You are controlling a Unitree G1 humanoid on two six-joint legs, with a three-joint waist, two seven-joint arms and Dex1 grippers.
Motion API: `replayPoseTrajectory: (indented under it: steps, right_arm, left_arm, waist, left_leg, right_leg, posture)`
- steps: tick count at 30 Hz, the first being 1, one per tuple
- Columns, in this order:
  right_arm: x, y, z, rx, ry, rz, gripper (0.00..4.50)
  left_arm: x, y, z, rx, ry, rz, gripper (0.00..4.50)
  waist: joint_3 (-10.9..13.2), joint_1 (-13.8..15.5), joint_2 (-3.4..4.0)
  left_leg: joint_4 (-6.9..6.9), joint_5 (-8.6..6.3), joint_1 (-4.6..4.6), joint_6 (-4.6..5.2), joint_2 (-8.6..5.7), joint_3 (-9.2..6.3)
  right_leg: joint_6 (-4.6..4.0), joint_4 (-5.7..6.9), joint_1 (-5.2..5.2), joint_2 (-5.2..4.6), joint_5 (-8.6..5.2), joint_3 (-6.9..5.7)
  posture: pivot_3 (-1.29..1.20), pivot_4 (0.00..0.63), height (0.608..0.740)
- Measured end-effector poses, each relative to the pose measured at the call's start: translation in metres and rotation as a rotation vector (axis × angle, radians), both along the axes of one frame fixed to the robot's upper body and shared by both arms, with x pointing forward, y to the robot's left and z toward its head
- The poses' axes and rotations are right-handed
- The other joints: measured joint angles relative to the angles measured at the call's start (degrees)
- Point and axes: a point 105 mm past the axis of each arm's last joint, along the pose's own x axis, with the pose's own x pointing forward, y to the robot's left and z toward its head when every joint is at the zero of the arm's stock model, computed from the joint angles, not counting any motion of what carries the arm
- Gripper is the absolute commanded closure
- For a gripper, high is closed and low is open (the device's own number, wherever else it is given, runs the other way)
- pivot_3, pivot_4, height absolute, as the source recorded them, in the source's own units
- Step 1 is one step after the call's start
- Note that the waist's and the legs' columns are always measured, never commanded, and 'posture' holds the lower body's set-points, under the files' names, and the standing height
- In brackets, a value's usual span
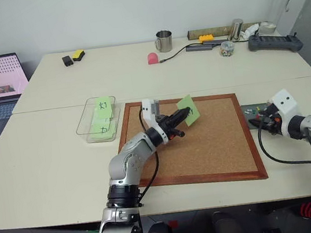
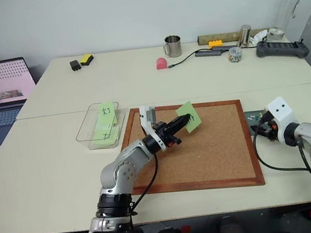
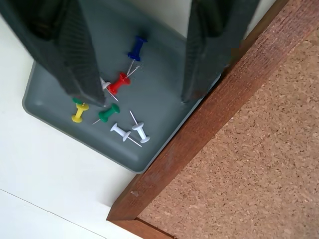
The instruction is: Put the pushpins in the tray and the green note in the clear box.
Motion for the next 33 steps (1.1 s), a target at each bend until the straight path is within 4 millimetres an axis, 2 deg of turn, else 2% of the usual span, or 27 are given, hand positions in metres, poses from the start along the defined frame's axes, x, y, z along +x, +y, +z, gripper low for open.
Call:
replayPoseTrajectory:
  steps: [4,7,9,11,14,17,19,22,26,30,33]
  right_arm:
    - [-0.002,0.008,0.014,-0.021,-0.032,0.068,0.3]
    - [-0.007,0.029,0.037,-0.034,-0.092,0.224,0.3]
    - [-0.014,0.055,0.056,-0.025,-0.142,0.379,0.3]
    - [-0.021,0.078,0.07,-0.009,-0.177,0.508,0.3]
    - [-0.03,0.112,0.102,0.041,-0.239,0.674,0.3]
    - [-0.038,0.135,0.136,0.08,-0.306,0.777,0.3]
    - [-0.039,0.141,0.147,0.093,-0.321,0.802,0.3]
    - [-0.04,0.146,0.156,0.122,-0.318,0.824,0.3]
    - [-0.041,0.15,0.153,0.144,-0.293,0.843,0.3]
    - [-0.044,0.154,0.148,0.149,-0.26,0.858,0.3]
    - [-0.046,0.156,0.148,0.152,-0.255,0.868,0.21]
  left_arm:
    - [-0.002,0.011,0.017,0.032,-0.083,0.024,4.5]
    - [-0.003,0.03,0.038,0.078,-0.183,0.081,4.5]
    - [-0.004,0.047,0.049,0.119,-0.237,0.137,4.5]
    - [-0.004,0.061,0.054,0.162,-0.269,0.187,4.5]
    - [0.0,0.096,0.057,0.263,-0.293,0.32,4.5]
    - [0.004,0.131,0.066,0.362,-0.32,0.459,4.5]
    - [0.006,0.148,0.07,0.419,-0.331,0.53,4.5]
    - [0.01,0.178,0.07,0.552,-0.326,0.651,4.5]
    - [0.017,0.206,0.059,0.658,-0.27,0.771,4.5]
    - [0.022,0.221,0.049,0.711,-0.223,0.844,4.5]
    - [0.024,0.226,0.047,0.726,-0.213,0.87,3.97]
  waist:
    - [0.0,-0.1,0.0]
    - [0.0,-0.3,0.0]
    - [0.0,-0.6,-0.01]
    - [0.1,-0.6,-0.07]
    - [0.1,-0.9,-0.14]
    - [0.2,-1.0,-0.2]
    - [0.2,-0.8,-0.26]
    - [0.2,-0.3,-0.31]
    - [0.2,0.2,-0.31]
    - [0.3,0.1,-0.31]
    - [0.2,0.1,-0.31]
  left_leg:
    - [-0.01,0.0,0.0,0.0,0.03,0.0]
    - [-0.02,0.0,0.04,0.0,0.07,-0.04]
    - [-0.02,0.0,0.05,0.0,0.1,-0.09]
    - [-0.01,0.0,0.05,0.0,0.11,-0.12]
    - [0.01,0.0,0.04,0.0,0.1,-0.18]
    - [-0.03,0.0,0.02,0.0,0.11,-0.26]
    - [-0.03,-0.01,0.01,0.0,0.11,-0.3]
    - [-0.03,-0.01,-0.07,0.0,0.08,-0.28]
    - [-0.03,-0.02,-0.08,0.0,0.08,-0.27]
    - [-0.03,-0.01,-0.18,0.0,0.09,-0.25]
    - [-0.03,-0.01,-0.35,-0.01,0.09,-0.23]
  right_leg:
    - [0.0,0.01,-0.02,0.03,0.0,0.01]
    - [0.01,0.0,-0.01,0.07,0.0,0.03]
    - [0.01,0.0,-0.01,0.1,-0.01,0.04]
    - [0.02,-0.02,0.0,0.1,-0.01,0.02]
    - [0.01,0.0,-0.02,0.1,0.0,0.04]
    - [0.0,-0.04,-0.03,0.1,0.0,0.0]
    - [0.0,-0.07,-0.01,0.1,0.0,-0.03]
    - [-0.01,-0.08,-0.08,0.08,0.0,-0.03]
    - [-0.01,-0.08,-0.11,0.06,0.01,-0.03]
    - [-0.02,-0.02,-0.27,0.06,0.01,-0.01]
    - [-0.05,0.04,-0.48,0.06,0.04,0.01]
  posture:
    - [0.0,0.15,0.74]
    - [0.0,0.15,0.74]
    - [0.0,0.15,0.74]
    - [0.0,0.15,0.74]
    - [0.0,0.15,0.74]
    - [0.0,0.15,0.74]
    - [0.0,0.15,0.74]
    - [0.0,0.15,0.74]
    - [0.0,0.15,0.74]
    - [0.0,0.15,0.74]
    - [0.0,0.15,0.74]
